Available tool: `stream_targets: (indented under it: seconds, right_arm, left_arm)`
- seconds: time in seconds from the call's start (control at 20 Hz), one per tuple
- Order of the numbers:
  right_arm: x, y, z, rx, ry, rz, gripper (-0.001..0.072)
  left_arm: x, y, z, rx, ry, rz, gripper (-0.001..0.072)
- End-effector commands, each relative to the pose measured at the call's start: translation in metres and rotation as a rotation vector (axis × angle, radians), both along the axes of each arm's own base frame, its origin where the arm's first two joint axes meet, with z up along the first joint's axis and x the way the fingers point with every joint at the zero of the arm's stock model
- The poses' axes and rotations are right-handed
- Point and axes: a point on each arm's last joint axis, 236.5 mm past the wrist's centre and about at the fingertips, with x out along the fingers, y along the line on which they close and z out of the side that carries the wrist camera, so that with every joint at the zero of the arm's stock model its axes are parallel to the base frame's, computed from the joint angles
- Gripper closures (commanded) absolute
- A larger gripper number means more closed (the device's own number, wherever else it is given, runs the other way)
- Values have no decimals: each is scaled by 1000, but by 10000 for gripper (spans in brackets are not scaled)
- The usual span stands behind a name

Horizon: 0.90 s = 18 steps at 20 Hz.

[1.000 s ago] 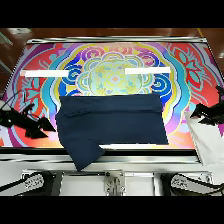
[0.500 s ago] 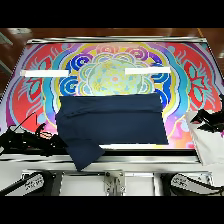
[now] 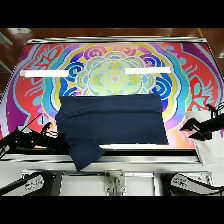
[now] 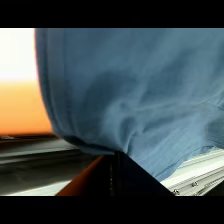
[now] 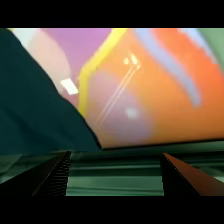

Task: Fold the shirts.

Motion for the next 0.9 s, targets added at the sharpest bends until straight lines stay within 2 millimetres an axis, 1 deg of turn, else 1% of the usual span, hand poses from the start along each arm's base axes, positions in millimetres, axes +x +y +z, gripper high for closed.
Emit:
stream_targets:
  seconds: [0.0, 0.1, 0.2, 0.3, 0.4, 0.5, 0.6, 0.7, 0.75, 0.85]
  right_arm:
    - [-34, 40, -18, 142, 64, 52, 30]
    - [-44, 51, -30, 165, 82, 32, 30]
    - [-44, 59, -39, 177, 71, -2, 30]
    - [-42, 61, -44, 175, 58, -24, 31]
    - [-35, 59, -47, 165, 35, -43, 89]
    - [-29, 62, -47, 169, 10, -34, 90]
    - [-24, 68, -55, 150, 9, -2, 91]
    - [-14, 78, -64, 142, 2, 9, 101]
    - [-10, 82, -69, 129, 2, 13, 162]
    - [-6, 92, -76, 118, 10, 37, 188]
  left_arm:
    - [-1, -5, 3, -16, -26, -39, 668]
    - [-3, -7, 6, -28, -37, -63, 669]
    - [-5, -8, 9, -32, -42, -76, 669]
    - [-3, -8, 12, -29, -55, -77, 668]
    - [-2, -8, 15, -27, -69, -80, 668]
    - [-2, -9, 21, -35, -80, -91, 669]
    - [0, -9, 25, -32, -98, -93, 668]
    - [3, -8, 30, -28, -119, -95, 669]
    - [5, -8, 32, -28, -127, -97, 669]
    - [9, -7, 35, -23, -143, -98, 669]
